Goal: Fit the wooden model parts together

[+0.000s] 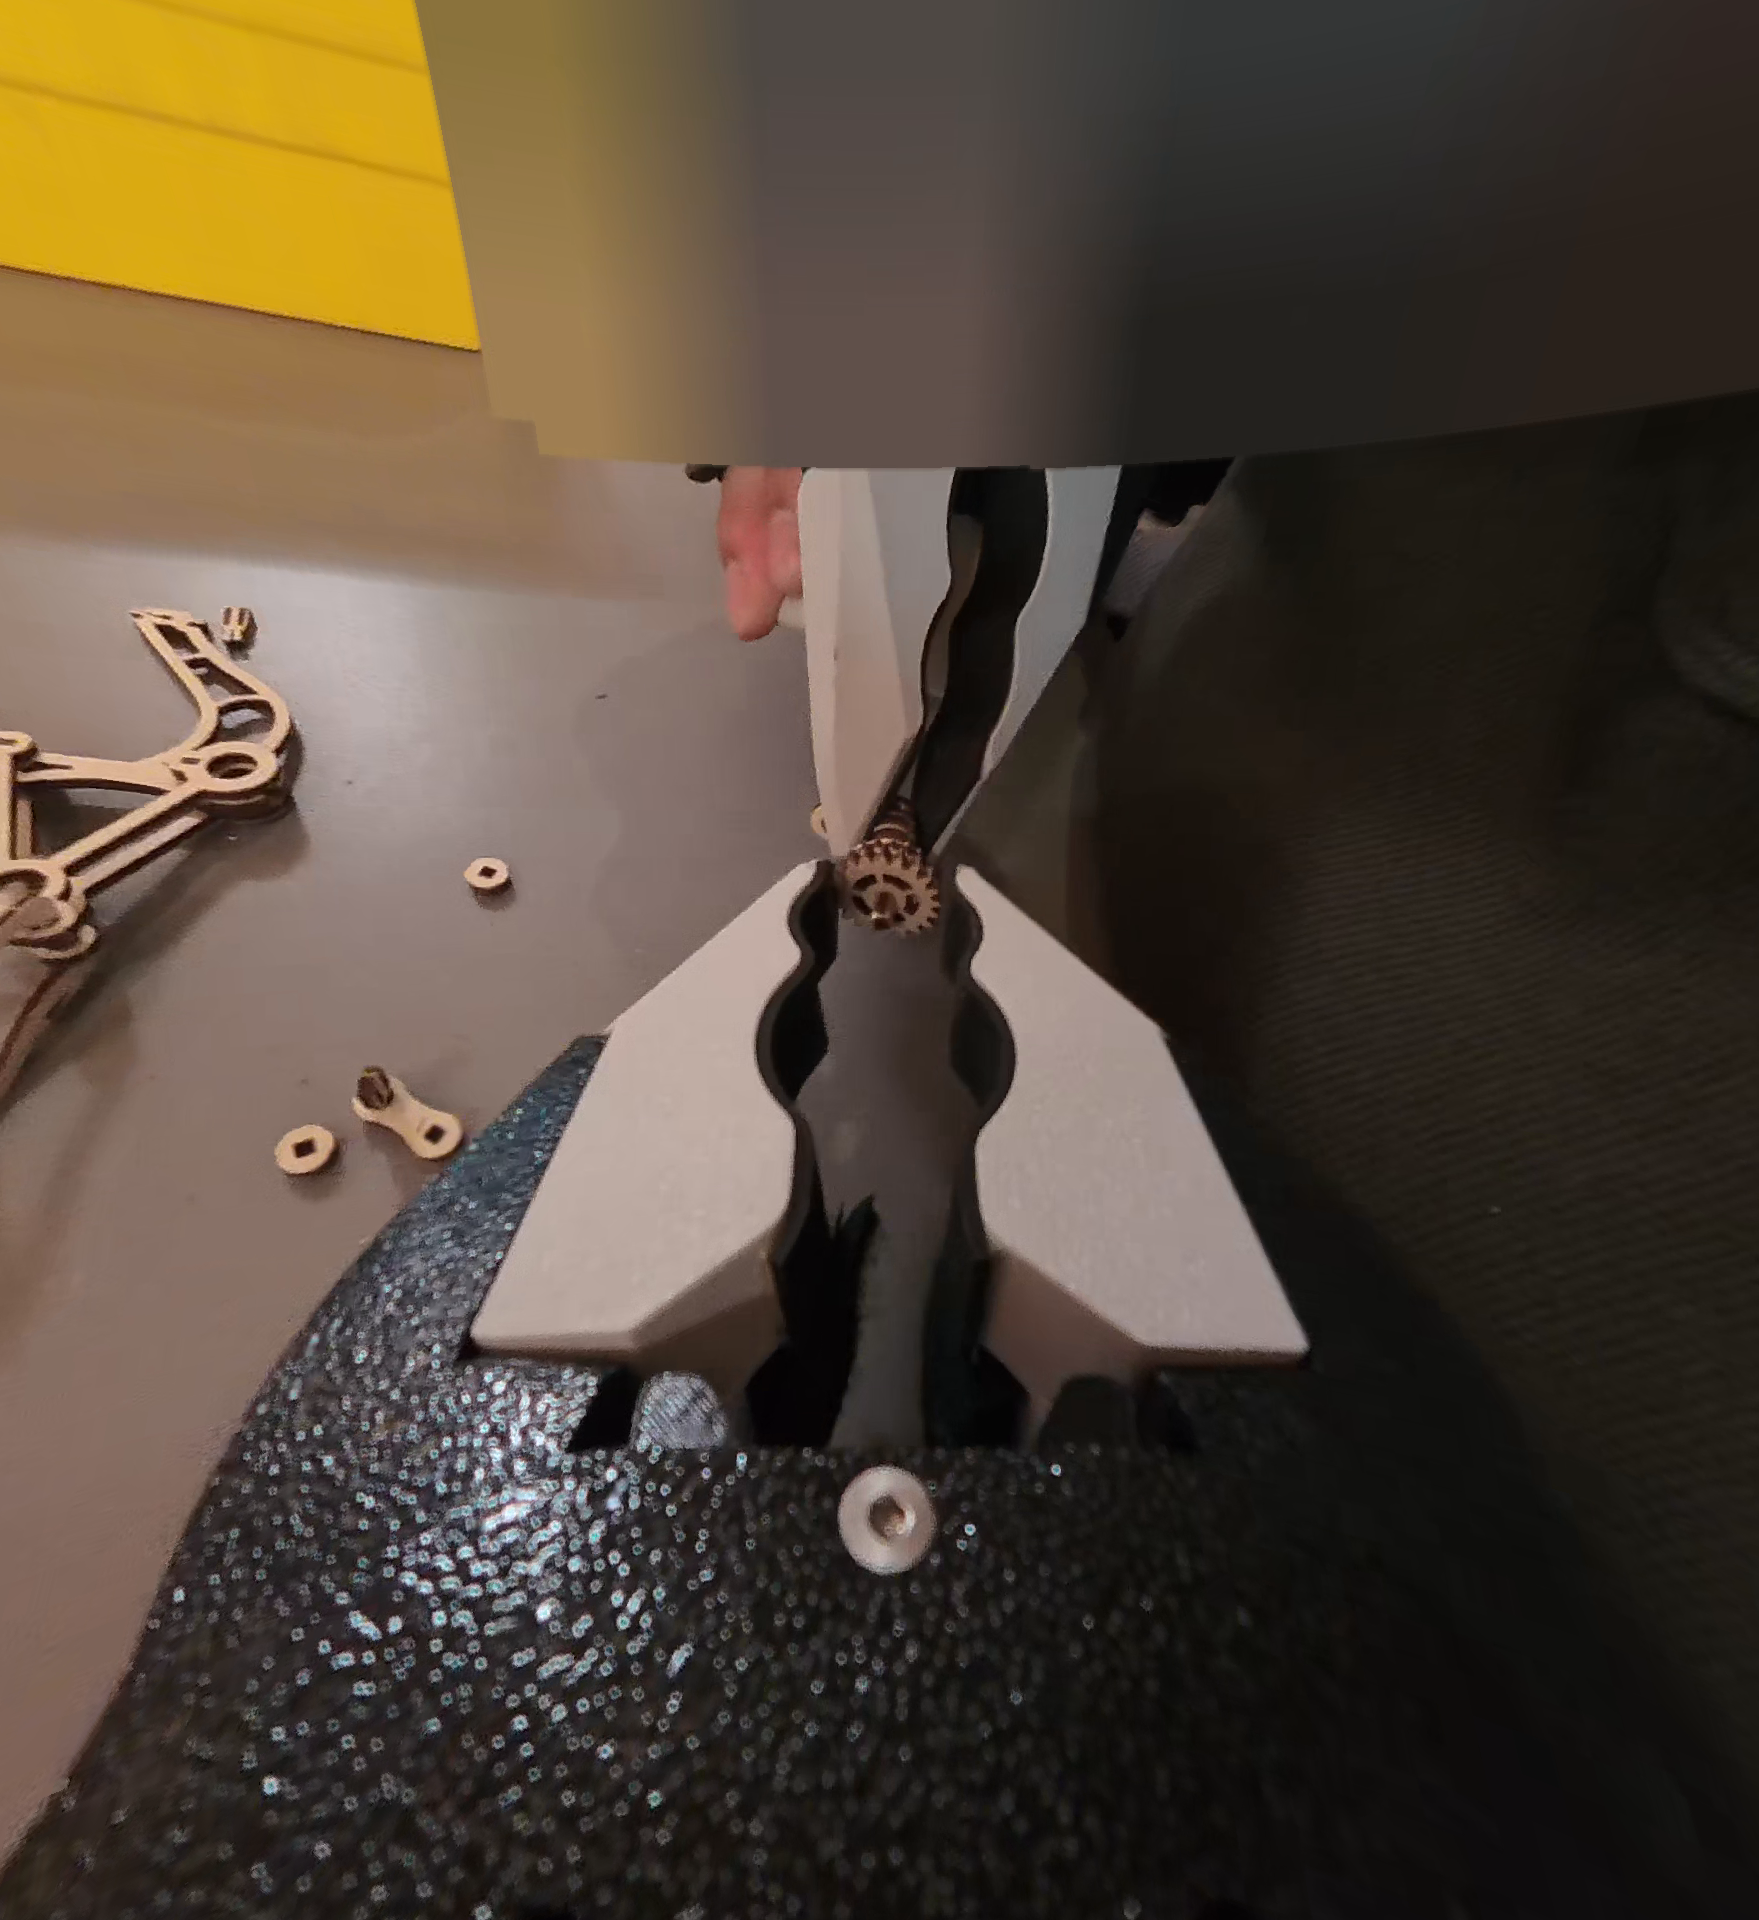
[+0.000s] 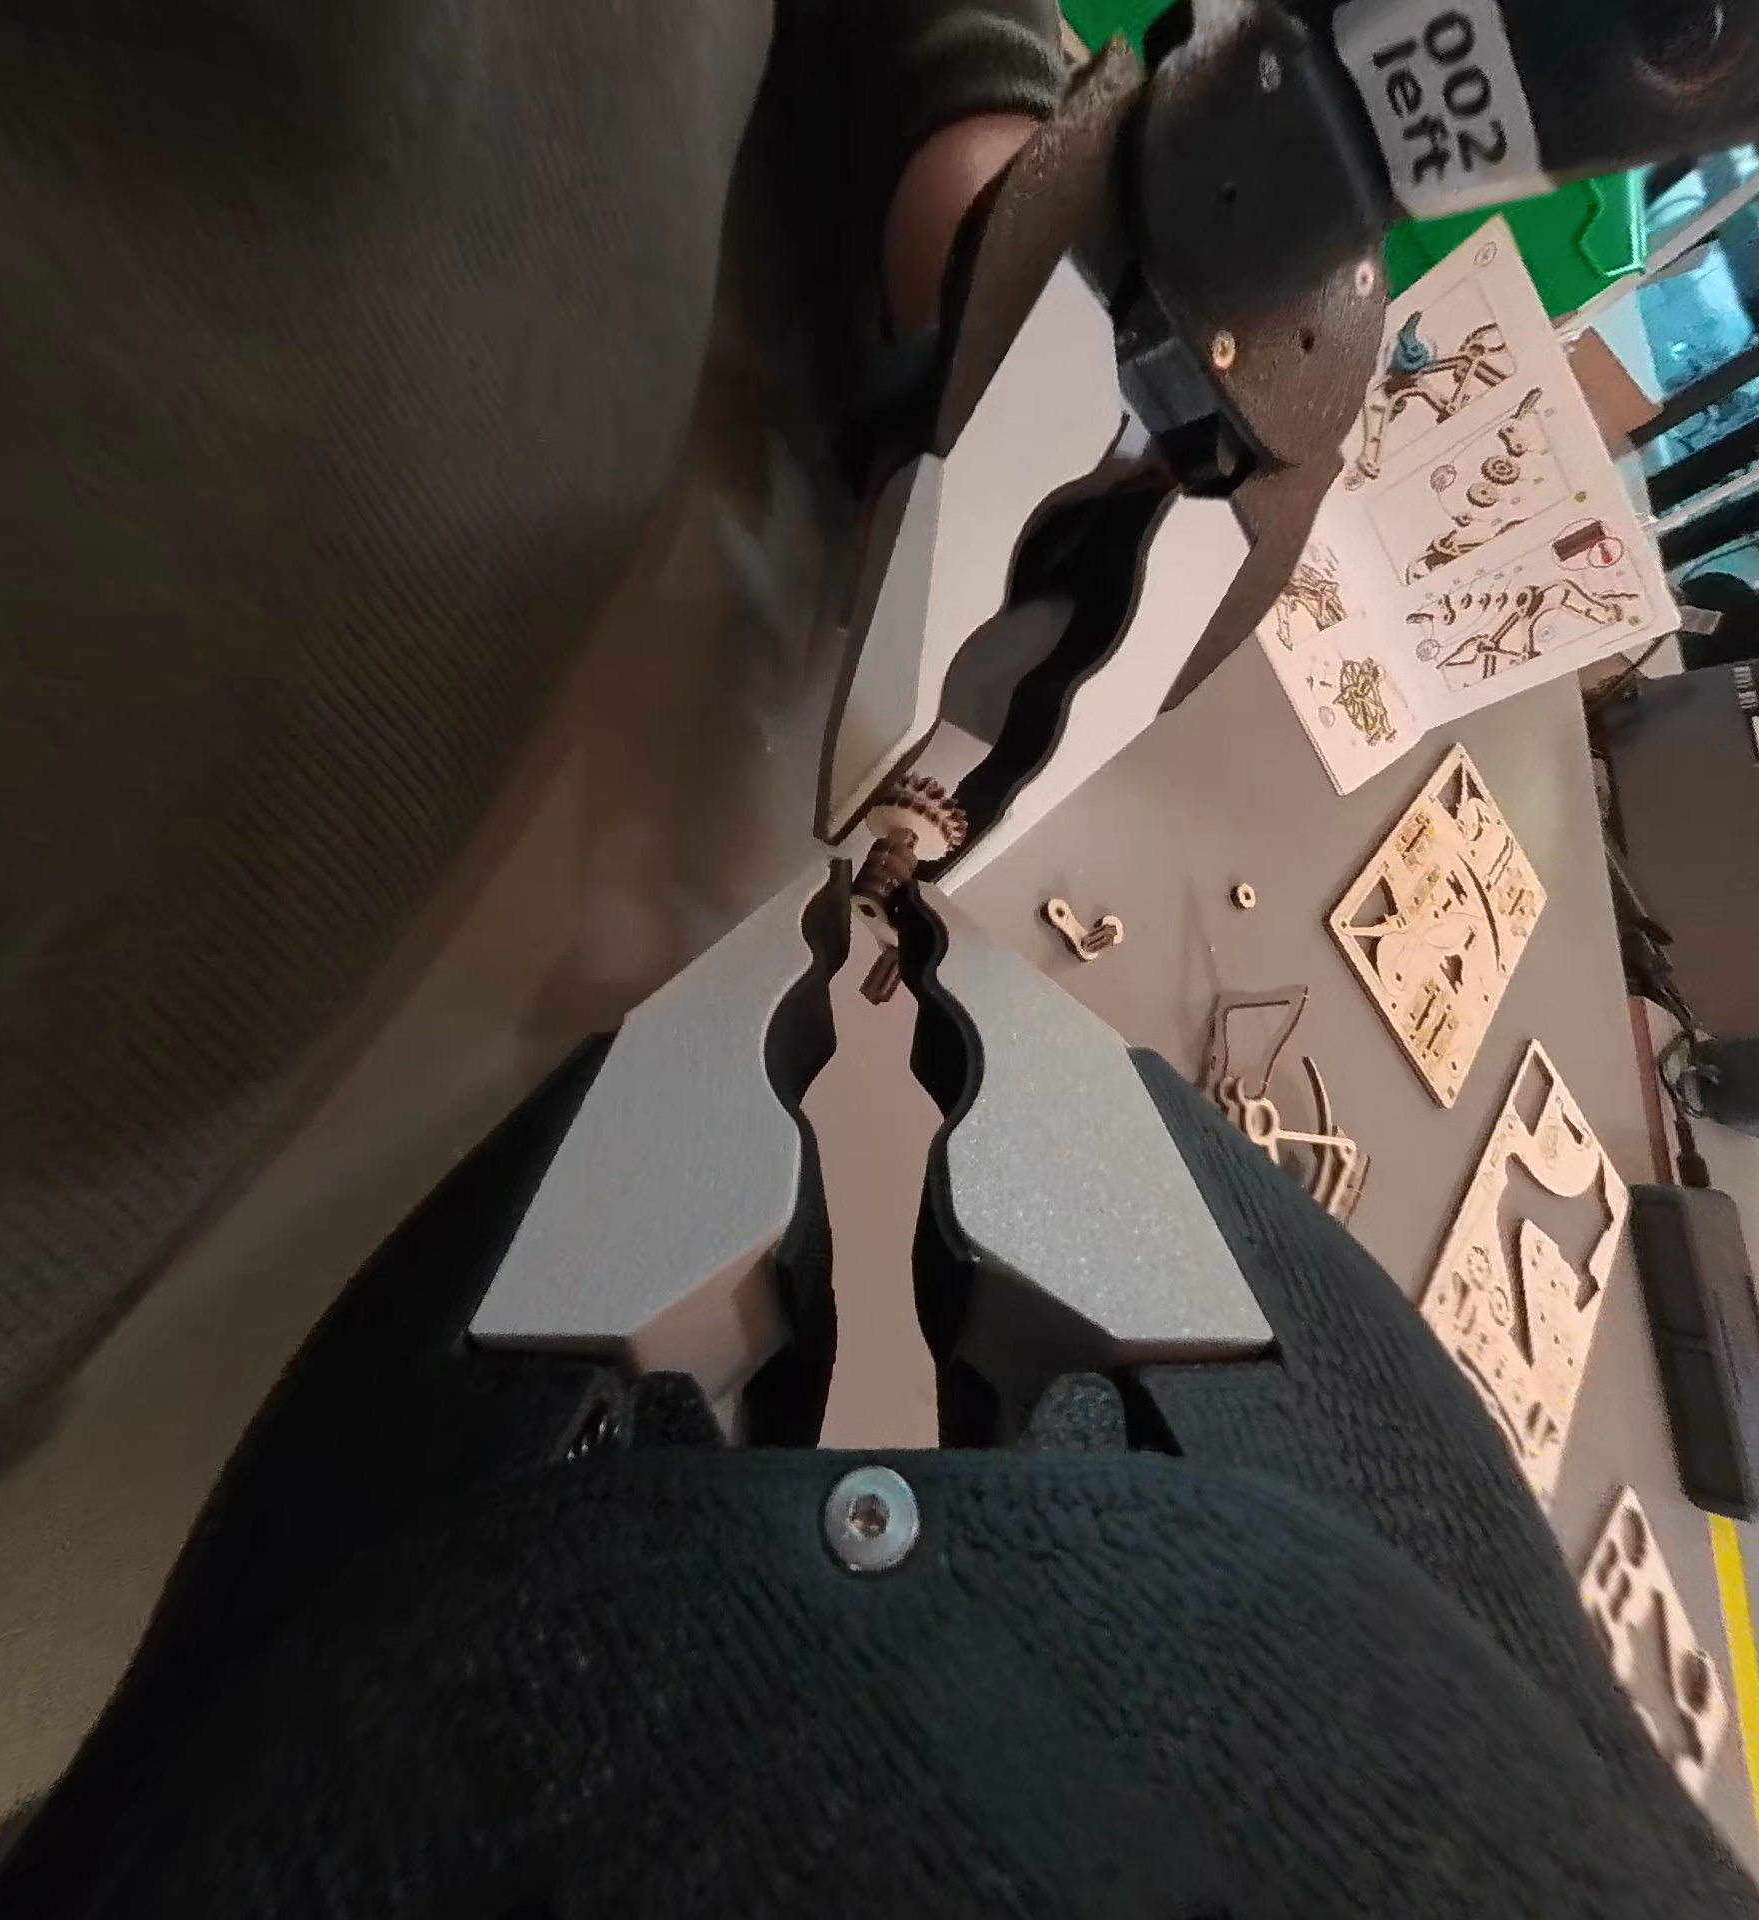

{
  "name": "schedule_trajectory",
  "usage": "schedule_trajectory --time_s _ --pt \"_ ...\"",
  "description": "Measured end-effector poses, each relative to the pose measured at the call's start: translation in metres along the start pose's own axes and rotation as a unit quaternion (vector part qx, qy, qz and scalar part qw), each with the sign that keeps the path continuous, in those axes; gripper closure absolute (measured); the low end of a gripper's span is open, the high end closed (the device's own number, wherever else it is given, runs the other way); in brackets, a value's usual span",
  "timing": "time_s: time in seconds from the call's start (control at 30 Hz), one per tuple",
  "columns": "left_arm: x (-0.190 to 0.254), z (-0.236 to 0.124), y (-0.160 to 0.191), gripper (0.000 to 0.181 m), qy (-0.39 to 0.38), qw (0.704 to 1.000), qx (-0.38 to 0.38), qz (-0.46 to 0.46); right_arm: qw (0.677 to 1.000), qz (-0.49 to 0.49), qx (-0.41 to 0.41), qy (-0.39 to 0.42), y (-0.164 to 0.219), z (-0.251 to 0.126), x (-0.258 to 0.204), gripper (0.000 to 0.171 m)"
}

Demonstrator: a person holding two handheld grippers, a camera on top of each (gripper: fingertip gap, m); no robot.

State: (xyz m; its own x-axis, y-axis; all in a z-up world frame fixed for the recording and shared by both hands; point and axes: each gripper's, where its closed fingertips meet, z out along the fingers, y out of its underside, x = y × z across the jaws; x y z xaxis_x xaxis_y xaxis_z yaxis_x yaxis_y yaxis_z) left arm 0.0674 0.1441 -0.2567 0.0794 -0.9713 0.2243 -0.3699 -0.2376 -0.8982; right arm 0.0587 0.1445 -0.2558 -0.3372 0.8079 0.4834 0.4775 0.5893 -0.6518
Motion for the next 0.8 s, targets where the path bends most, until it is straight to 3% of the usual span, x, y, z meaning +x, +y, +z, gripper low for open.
schedule_trajectory --time_s 0.03,0.17,0.33,0.63,0.8 --pt "0.001 -0.001 -0.001 0.163 0.008 1.000 0.005 -0.007 1.000 0.001 0.004 0.000 -0.001 0.000 0.000 0.163" --pt "0.005 -0.002 -0.003 0.163 0.021 1.000 0.012 -0.004 1.000 0.004 0.018 -0.003 -0.006 -0.003 -0.001 0.163" --pt "-0.009 0.002 0.006 0.164 -0.031 0.999 -0.016 0.026 0.999 0.044 0.008 -0.009 0.005 0.006 0.002 0.162" --pt "-0.030 0.003 0.006 0.164 -0.070 0.996 -0.017 -0.044 0.997 0.015 -0.061 0.040 0.024 0.015 0.010 0.146" --pt "-0.034 0.002 0.000 0.164 -0.084 0.996 0.002 -0.034 0.991 0.120 -0.044 0.040 0.022 0.011 0.020 0.154"
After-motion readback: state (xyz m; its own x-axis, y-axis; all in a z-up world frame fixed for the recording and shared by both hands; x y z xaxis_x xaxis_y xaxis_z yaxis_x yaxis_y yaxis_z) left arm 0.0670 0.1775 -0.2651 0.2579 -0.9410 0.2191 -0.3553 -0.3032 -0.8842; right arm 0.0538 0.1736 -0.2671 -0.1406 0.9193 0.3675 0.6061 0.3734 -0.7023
